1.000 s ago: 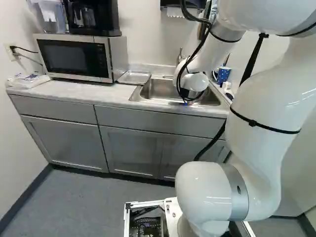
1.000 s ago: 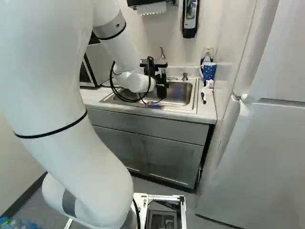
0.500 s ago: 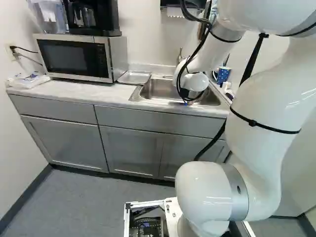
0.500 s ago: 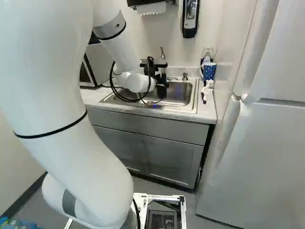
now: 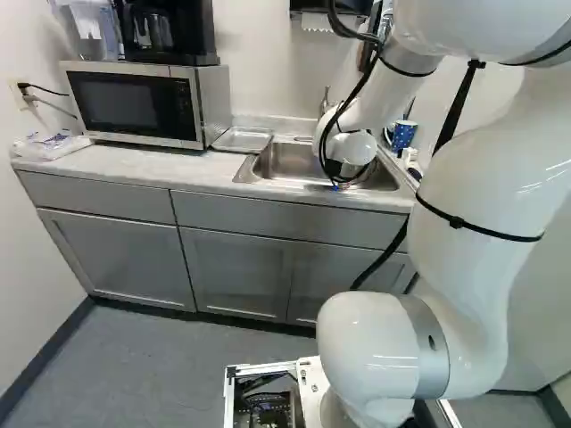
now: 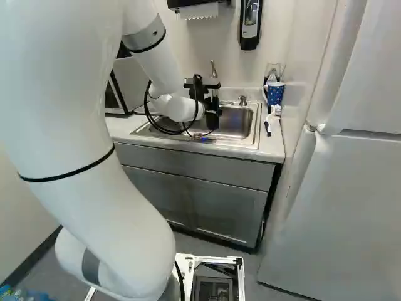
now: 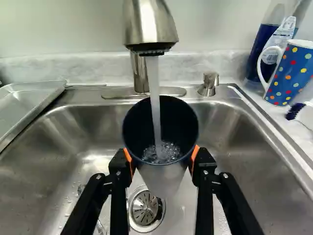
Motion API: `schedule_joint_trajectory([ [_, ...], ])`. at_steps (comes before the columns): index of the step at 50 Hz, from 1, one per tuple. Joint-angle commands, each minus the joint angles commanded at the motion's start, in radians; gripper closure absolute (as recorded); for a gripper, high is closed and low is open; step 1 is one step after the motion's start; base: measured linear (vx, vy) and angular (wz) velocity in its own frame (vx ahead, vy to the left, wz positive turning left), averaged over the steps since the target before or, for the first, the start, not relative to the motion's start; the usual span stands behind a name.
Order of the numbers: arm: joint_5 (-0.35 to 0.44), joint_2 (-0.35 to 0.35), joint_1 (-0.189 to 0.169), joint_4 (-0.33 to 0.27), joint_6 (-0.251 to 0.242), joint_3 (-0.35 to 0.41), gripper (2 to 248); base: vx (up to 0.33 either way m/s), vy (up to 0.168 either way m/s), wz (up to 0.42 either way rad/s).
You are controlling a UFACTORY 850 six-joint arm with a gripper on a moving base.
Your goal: Rinse the cup and place it in the tray
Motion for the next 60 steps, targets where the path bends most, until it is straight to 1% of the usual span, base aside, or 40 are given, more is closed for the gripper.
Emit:
schedule_joint_trajectory([
  [60, 0.0, 0.0, 0.0, 0.0, 0.0, 0.0, 126, 0.0, 0.0, 0.0],
])
